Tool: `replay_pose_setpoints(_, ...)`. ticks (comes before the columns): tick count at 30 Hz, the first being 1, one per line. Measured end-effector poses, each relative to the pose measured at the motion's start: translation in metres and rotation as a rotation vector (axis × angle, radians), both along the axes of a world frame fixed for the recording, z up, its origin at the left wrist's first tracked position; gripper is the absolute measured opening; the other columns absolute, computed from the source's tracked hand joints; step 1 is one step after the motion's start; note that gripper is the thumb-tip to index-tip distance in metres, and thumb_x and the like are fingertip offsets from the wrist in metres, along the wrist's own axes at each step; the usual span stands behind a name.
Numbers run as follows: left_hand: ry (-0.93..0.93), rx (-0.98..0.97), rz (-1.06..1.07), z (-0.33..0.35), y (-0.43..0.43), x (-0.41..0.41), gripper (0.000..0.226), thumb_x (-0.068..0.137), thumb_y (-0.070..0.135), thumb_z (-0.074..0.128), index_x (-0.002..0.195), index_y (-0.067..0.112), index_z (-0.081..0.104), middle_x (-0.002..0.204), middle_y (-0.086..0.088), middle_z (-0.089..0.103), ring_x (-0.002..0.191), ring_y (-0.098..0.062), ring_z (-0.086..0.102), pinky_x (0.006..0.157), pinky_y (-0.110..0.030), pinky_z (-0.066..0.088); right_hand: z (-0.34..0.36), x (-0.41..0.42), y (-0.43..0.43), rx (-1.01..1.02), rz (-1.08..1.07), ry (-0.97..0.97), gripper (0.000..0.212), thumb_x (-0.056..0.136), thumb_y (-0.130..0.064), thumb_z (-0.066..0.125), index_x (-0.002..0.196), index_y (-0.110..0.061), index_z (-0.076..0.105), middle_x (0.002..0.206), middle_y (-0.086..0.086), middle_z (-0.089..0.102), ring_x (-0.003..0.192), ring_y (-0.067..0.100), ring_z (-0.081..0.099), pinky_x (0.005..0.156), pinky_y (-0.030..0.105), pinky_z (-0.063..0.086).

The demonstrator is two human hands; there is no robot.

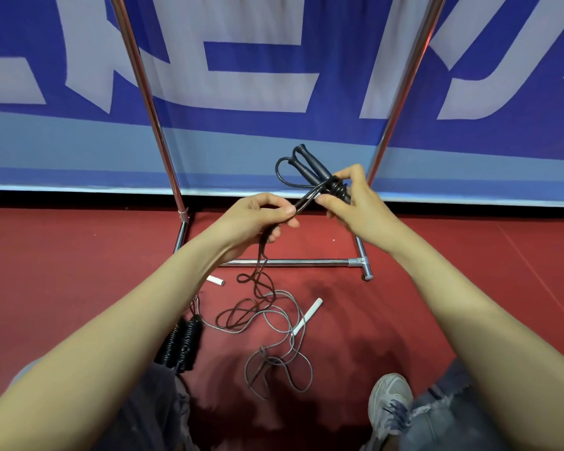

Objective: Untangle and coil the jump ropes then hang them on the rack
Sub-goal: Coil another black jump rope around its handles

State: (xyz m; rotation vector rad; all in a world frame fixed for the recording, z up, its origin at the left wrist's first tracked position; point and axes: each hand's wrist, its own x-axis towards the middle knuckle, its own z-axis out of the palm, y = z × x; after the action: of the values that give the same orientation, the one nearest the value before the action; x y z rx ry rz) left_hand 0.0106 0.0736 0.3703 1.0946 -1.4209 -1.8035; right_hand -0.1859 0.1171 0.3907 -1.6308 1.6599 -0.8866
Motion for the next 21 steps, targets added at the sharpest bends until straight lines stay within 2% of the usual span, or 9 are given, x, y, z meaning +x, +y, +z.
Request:
replay_pose_setpoints(3, 0.018, 0.013, -0.022, -0.005, 0.004, -0.003, 0.011, 0.086, 0.008, 0.065, 0.090, 0.009, 0.055, 0.068, -0.005, 0.069, 0.045, -0.007, 0.042, 0.048, -0.016, 0.036, 0.008, 0.001, 0.003, 0.108, 0.140, -0.347, 0.025, 0.096, -0.016, 0.058, 0.107, -0.019, 0.036, 0.072, 0.007, 0.056, 0.048, 0.010, 0.036, 0.046, 0.021, 0.029)
replay_pose_setpoints(6, 0.047, 0.064, -0.039, -0.009, 0.007, -0.006, 0.011, 0.085, 0.007, 0.064, 0.088, 0.009, 0.054, 0.066, -0.006, 0.069, 0.045, -0.007, 0.045, 0.050, -0.016, 0.038, 0.011, 0.006, 0.006, 0.108, 0.193, -0.482, 0.018, 0.096, -0.016, 0.054, 0.102, -0.021, 0.038, 0.069, 0.008, 0.054, 0.046, 0.011, 0.031, 0.043, 0.021, 0.022)
replay_pose_setpoints(10, 0.027, 0.034, -0.009, -0.013, 0.006, -0.008, 0.024, 0.082, 0.008, 0.070, 0.094, 0.008, 0.050, 0.066, -0.008, 0.070, 0.045, -0.009, 0.050, 0.047, -0.016, 0.041, 0.005, 0.016, 0.006, 0.051, 0.127, -0.474, 0.011, 0.097, -0.030, 0.053, 0.095, -0.025, 0.043, 0.061, 0.007, 0.054, 0.041, 0.012, 0.028, 0.046, 0.027, 0.018)
replay_pose_setpoints(13, -0.102, -0.036, -0.003, -0.023, 0.006, -0.008, 0.042, 0.071, 0.031, 0.078, 0.095, 0.011, 0.051, 0.061, -0.003, 0.067, 0.047, -0.011, 0.051, 0.051, -0.019, 0.043, 0.005, 0.022, 0.004, -0.015, 0.018, -0.506, 0.017, 0.095, -0.031, 0.056, 0.088, -0.021, 0.045, 0.059, 0.014, 0.050, 0.036, 0.008, 0.035, 0.039, 0.020, 0.021)
replay_pose_setpoints(16, -0.223, -0.145, 0.017, -0.029, 0.002, -0.004, 0.058, 0.060, 0.051, 0.082, 0.094, 0.013, 0.054, 0.055, 0.002, 0.058, 0.048, -0.010, 0.046, 0.055, -0.022, 0.038, 0.008, 0.021, 0.005, -0.043, -0.013, -0.483, 0.016, 0.095, -0.022, 0.058, 0.085, -0.021, 0.046, 0.061, 0.003, 0.052, 0.046, 0.011, 0.048, 0.039, 0.015, 0.030)
replay_pose_setpoints(17, -0.215, -0.174, 0.006, -0.029, -0.002, 0.001, 0.062, 0.059, 0.051, 0.085, 0.095, 0.010, 0.056, 0.058, 0.000, 0.058, 0.052, -0.012, 0.047, 0.057, -0.022, 0.038, 0.010, 0.021, 0.007, -0.026, 0.019, -0.456, 0.016, 0.095, -0.019, 0.057, 0.085, -0.022, 0.046, 0.061, 0.000, 0.052, 0.048, 0.012, 0.050, 0.041, 0.014, 0.032)
replay_pose_setpoints(20, -0.082, -0.336, -0.154, -0.018, -0.013, 0.023, 0.064, 0.067, 0.032, 0.082, 0.112, -0.004, 0.057, 0.088, -0.016, 0.065, 0.073, -0.017, 0.061, 0.066, -0.020, 0.049, 0.011, 0.024, 0.016, 0.063, 0.264, -0.328, 0.016, 0.095, -0.011, 0.055, 0.087, -0.020, 0.045, 0.056, -0.006, 0.058, 0.047, 0.009, 0.048, 0.041, 0.015, 0.032)
replay_pose_setpoints(21, -0.052, -0.363, -0.202, -0.014, -0.017, 0.030, 0.063, 0.066, 0.028, 0.081, 0.114, -0.004, 0.055, 0.088, -0.017, 0.064, 0.071, -0.015, 0.062, 0.063, -0.019, 0.049, 0.011, 0.024, 0.019, 0.111, 0.342, -0.279, 0.015, 0.095, -0.012, 0.055, 0.088, -0.018, 0.045, 0.055, -0.006, 0.059, 0.046, 0.008, 0.048, 0.041, 0.015, 0.032)
